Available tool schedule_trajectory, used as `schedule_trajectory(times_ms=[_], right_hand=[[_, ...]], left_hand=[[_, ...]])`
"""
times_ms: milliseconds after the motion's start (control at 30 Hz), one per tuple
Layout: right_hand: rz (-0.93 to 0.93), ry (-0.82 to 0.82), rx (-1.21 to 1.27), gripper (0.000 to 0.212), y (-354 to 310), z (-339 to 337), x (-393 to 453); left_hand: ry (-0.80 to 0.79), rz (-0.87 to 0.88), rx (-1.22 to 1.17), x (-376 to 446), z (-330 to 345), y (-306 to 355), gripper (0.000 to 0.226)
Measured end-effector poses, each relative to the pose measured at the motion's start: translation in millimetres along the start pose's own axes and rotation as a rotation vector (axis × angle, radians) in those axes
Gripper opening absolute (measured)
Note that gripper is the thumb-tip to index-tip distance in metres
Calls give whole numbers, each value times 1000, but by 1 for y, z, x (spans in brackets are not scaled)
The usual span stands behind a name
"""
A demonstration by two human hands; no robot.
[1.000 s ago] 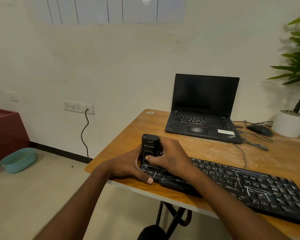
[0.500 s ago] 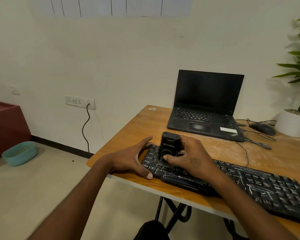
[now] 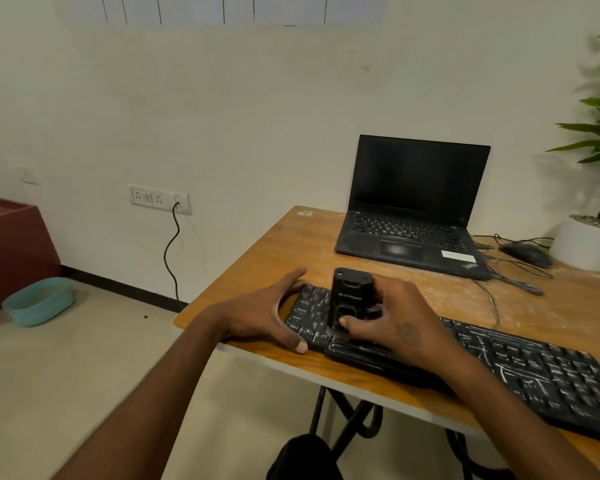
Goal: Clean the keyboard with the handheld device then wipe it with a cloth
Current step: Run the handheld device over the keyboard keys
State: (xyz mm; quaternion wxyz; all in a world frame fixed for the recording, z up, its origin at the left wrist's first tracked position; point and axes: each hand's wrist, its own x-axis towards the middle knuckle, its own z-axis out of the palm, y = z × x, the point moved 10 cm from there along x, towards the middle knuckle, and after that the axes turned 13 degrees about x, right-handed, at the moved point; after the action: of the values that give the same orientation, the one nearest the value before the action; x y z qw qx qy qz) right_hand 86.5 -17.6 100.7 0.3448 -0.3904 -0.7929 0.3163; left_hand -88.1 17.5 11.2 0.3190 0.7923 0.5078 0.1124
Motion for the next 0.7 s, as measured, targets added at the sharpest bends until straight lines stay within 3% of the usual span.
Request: schedule_trajectory(times_ms=[200, 400, 600, 700], right_hand=[[-3, 20, 20, 46, -9, 15, 3], [-82, 49, 26, 43, -24, 46, 19], [-27, 3, -19, 47, -14, 22, -3], [5, 7, -53, 48, -6, 5, -16]], left_hand=[[14, 22, 15, 1, 1, 3, 126], [30, 12, 22, 2, 0, 5, 94], [7, 9, 32, 0, 0, 2, 128], [2, 9, 39, 1, 2, -1, 130]])
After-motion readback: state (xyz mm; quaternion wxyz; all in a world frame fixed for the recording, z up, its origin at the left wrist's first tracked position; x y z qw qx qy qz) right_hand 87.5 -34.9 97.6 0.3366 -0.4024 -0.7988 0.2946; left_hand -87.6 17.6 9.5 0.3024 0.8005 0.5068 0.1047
